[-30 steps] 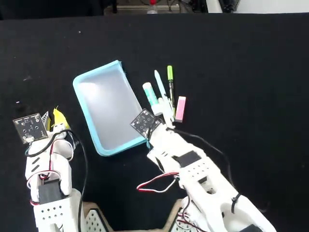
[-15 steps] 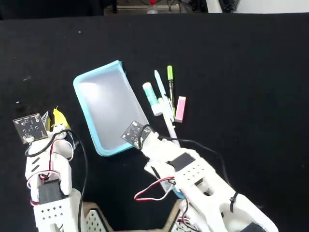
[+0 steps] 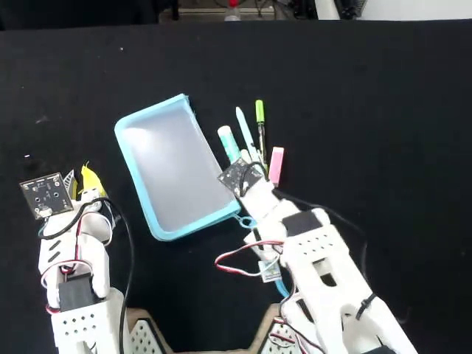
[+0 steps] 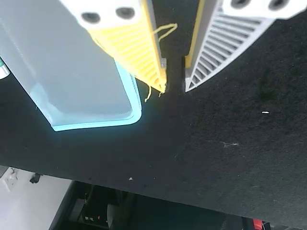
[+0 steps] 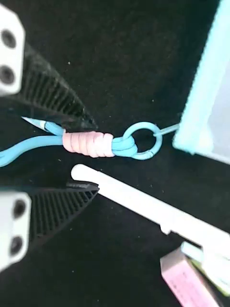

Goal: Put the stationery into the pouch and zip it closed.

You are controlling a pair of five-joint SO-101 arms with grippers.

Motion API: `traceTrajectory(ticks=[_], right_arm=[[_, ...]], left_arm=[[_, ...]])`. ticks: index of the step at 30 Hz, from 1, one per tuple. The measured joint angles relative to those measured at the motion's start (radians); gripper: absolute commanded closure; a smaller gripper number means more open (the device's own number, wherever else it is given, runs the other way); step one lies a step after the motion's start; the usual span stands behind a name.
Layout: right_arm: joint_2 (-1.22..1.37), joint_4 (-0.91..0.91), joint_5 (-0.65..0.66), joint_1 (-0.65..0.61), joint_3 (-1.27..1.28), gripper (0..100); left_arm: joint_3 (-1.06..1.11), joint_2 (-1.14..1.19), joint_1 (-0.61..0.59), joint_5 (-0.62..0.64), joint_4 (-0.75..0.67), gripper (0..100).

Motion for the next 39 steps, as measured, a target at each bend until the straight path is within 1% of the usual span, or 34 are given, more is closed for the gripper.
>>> traceTrajectory(ticks=[4,8,12,15,19,24,30,35,39], right_arm=[[0.0,0.005,0.0,-0.006,-0.014,83.2],[0.0,-0.003,0.0,-0.094,-0.015,82.9],[0.0,-0.121,0.011,-0.126,0.02,82.8],[0.0,-0.218,0.095,-0.132,0.075,82.8],[0.0,-0.285,0.169,-0.132,0.118,82.9],[0.0,-0.302,0.239,-0.132,0.13,83.2],[0.0,-0.327,0.264,-0.132,0.13,83.2],[0.0,-0.328,0.33,-0.068,0.13,83.2],[0.0,-0.328,0.341,-0.035,0.13,83.2]], left_arm=[[0.0,0.0,0.0,0.0,0.0,92],[0.0,0.0,0.0,0.0,0.0,92],[0.0,0.0,0.0,0.0,0.0,92],[0.0,0.0,0.0,0.0,0.0,92],[0.0,0.0,0.0,0.0,0.0,92],[0.0,0.0,0.0,0.0,0.0,92],[0.0,0.0,0.0,0.0,0.0,92],[0.0,0.0,0.0,0.0,0.0,92],[0.0,0.0,0.0,0.0,0.0,92]])
